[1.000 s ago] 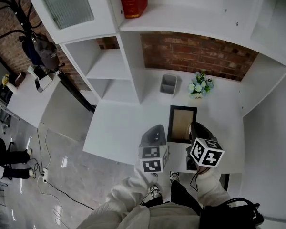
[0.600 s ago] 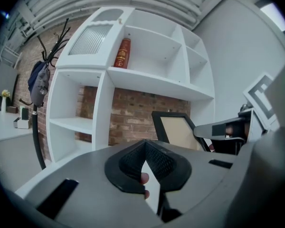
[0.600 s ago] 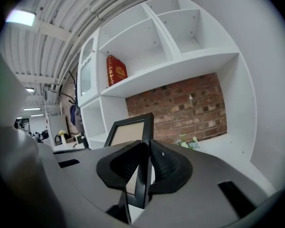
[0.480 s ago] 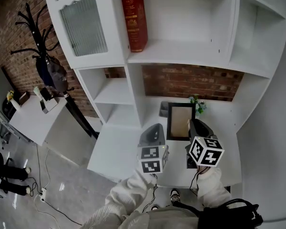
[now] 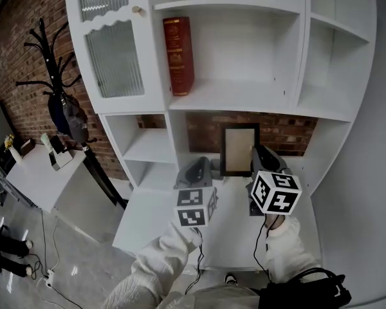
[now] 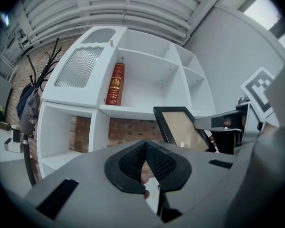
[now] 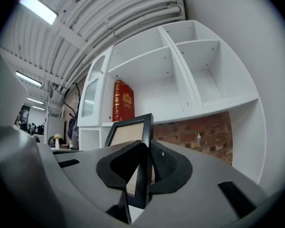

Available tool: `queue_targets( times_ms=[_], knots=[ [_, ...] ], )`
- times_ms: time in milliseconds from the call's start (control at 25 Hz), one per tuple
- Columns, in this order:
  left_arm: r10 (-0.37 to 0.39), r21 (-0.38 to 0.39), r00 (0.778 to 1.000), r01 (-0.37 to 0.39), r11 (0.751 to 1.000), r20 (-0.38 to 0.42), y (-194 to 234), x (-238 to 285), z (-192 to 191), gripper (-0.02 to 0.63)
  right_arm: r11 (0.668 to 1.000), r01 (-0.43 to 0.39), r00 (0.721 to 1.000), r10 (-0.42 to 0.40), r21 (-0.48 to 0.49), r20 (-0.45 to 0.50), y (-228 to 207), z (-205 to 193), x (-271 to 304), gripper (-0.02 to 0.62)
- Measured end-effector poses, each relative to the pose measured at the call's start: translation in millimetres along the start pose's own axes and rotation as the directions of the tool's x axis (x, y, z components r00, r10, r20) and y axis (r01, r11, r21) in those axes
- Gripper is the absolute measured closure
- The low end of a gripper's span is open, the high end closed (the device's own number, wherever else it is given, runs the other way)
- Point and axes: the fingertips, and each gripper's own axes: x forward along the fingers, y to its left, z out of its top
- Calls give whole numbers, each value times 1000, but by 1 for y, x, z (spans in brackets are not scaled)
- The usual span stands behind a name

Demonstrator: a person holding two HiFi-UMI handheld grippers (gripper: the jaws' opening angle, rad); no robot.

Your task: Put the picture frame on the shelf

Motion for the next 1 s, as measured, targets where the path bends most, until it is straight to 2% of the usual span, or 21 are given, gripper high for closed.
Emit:
queue_targets(
  times_ms=[320, 480, 640, 760, 1000],
  knots=[
    [-22, 53, 996, 18, 998, 89, 6, 29, 74, 607, 999, 5, 996, -1, -50, 93, 3, 78, 36, 523],
    [-25, 70, 991, 16, 997, 128, 10, 47, 109, 607, 1000, -13, 994, 16, -28, 112, 6, 112, 59, 523],
    [-20, 77, 991, 10, 997, 132, 17, 66, 129, 607, 999, -27, 996, 29, -19, 86, 6, 134, 91, 523],
    [-8, 59, 994, 2, 998, 108, 24, 78, 130, 607, 1000, -26, 998, 26, -10, 54, 3, 142, 112, 523],
    [17, 43, 997, -20, 999, 77, 34, 99, 132, 607, 999, -37, 998, 36, -17, -49, -2, 141, 154, 523]
  ],
)
